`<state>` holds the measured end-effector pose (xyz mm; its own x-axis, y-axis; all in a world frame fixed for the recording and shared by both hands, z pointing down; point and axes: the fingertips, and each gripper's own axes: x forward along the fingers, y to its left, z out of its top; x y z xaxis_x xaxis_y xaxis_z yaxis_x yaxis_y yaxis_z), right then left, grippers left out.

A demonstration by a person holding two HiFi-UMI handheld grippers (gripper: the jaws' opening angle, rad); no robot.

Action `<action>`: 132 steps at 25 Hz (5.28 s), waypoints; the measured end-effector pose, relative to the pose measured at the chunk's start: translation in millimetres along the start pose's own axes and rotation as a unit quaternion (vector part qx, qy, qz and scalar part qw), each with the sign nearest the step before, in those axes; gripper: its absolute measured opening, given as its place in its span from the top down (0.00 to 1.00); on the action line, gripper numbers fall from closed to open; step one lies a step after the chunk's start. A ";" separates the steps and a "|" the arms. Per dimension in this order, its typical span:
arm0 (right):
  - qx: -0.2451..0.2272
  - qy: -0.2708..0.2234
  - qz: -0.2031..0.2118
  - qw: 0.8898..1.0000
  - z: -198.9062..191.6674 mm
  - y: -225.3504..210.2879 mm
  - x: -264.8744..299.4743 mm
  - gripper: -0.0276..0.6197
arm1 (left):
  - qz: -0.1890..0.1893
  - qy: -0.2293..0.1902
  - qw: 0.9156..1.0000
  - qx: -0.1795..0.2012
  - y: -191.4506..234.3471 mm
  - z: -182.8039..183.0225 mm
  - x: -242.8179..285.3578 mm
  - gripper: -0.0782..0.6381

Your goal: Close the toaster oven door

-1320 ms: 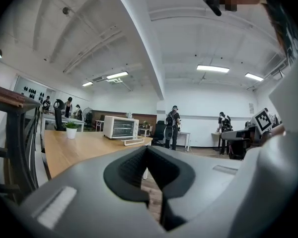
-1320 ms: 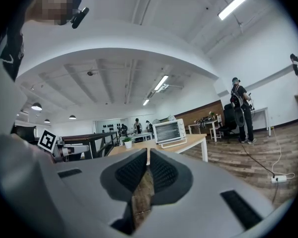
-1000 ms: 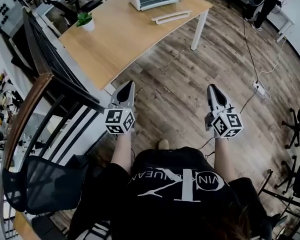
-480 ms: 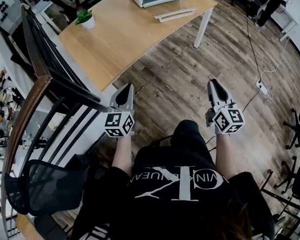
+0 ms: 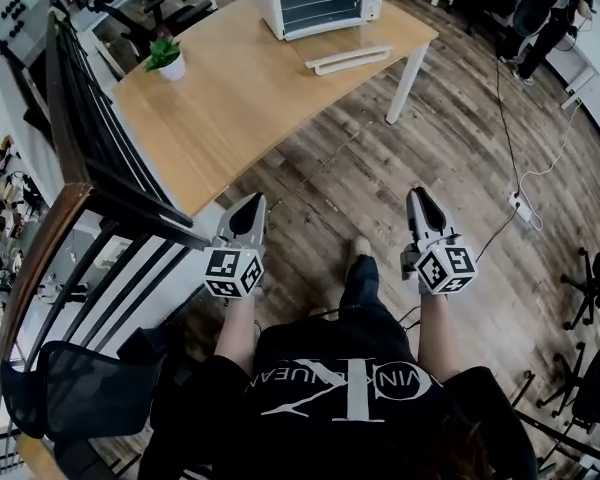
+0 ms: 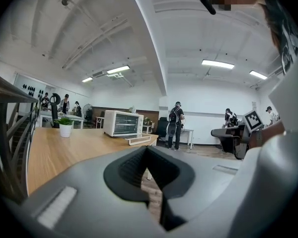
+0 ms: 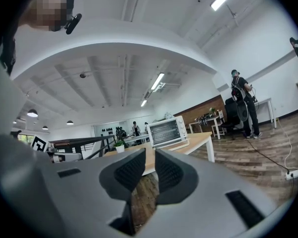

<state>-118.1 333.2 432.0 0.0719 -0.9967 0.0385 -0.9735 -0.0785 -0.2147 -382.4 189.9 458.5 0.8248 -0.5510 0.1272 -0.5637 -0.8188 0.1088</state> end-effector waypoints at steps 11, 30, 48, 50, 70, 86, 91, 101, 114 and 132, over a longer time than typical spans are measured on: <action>0.006 0.017 0.005 1.000 17.5 -75.4 69.3 0.92 | -0.010 0.004 1.000 -0.007 -6.0 20.0 105.9 0.88; 0.001 0.036 0.048 0.998 29.5 -194.5 158.3 0.92 | -0.006 0.004 1.000 -0.002 -30.7 39.2 267.7 0.88; -0.002 0.057 0.099 0.993 19.9 -226.6 235.0 0.92 | 0.000 0.012 1.000 -0.002 -36.1 23.0 340.7 0.88; -0.004 0.058 0.105 0.993 21.3 -231.6 249.2 0.92 | 0.003 0.010 1.000 -0.003 -33.3 24.1 353.4 0.88; -0.004 0.145 0.185 0.972 -16.9 -275.9 378.8 0.92 | 0.089 0.018 0.995 -0.046 8.1 7.5 444.1 0.88; -0.011 0.182 0.184 0.966 -53.7 -299.5 451.8 0.91 | 0.116 0.028 0.991 -0.058 32.5 -4.9 479.1 0.88; -0.014 0.190 0.182 0.965 -63.9 -303.5 465.5 0.87 | 0.124 0.029 0.990 -0.058 40.3 -7.7 479.8 0.88; -0.018 0.200 0.193 0.960 -74.9 -300.4 490.7 0.84 | 0.156 0.023 0.986 -0.060 68.8 -2.6 478.0 0.88; -0.053 0.200 0.183 0.961 -60.0 -297.7 494.7 0.84 | 0.184 -0.003 0.981 -0.058 81.8 23.4 458.7 0.88; -0.040 0.123 0.195 0.972 35.8 -278.9 516.8 0.84 | 0.251 -0.030 0.966 -0.059 98.2 57.3 422.6 0.88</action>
<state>198.3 -160.7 476.8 -0.3505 -0.9142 0.2037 -0.9308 0.3158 -0.1843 -86.6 -132.6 466.4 0.4454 -0.8849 0.1360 -0.8913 -0.4239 0.1609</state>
